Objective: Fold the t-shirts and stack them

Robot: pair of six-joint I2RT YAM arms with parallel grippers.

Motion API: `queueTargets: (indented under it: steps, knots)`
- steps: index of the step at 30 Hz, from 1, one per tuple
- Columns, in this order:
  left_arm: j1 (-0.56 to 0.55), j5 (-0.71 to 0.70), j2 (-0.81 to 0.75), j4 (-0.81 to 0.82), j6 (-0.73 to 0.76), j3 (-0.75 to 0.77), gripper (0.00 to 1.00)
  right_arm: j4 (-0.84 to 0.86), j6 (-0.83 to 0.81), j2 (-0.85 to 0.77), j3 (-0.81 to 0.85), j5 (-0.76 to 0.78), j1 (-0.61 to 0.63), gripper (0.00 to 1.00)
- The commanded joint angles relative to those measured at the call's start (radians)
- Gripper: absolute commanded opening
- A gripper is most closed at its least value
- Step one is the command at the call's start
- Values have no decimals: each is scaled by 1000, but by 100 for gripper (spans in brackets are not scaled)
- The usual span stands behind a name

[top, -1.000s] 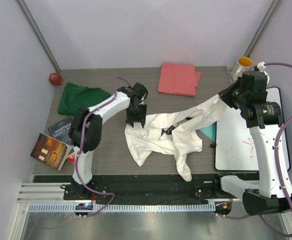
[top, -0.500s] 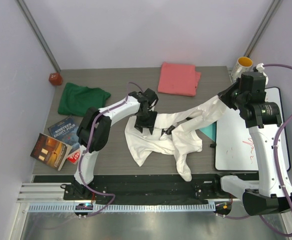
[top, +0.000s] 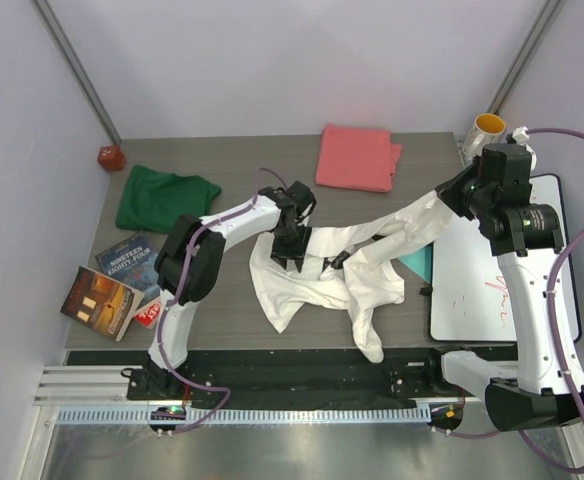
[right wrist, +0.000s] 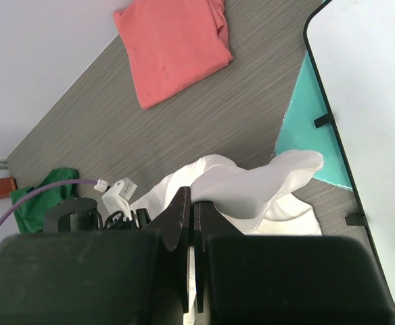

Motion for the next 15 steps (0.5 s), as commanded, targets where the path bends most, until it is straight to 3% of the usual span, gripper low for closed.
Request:
queueTargets:
  steps: [1,4,8,15]
  knots:
    - [-7,-14,4,46,16,-34,31,51,8,-13,0,8,-2,1]
    - [-5,-21,9,52,18,-44,14,53,9,-7,3,5,0,1]
    - [-5,-24,13,43,25,-36,1,54,12,-5,6,2,-2,1]
    - [1,-118,-29,-22,50,48,0,60,12,2,8,15,-5,1]
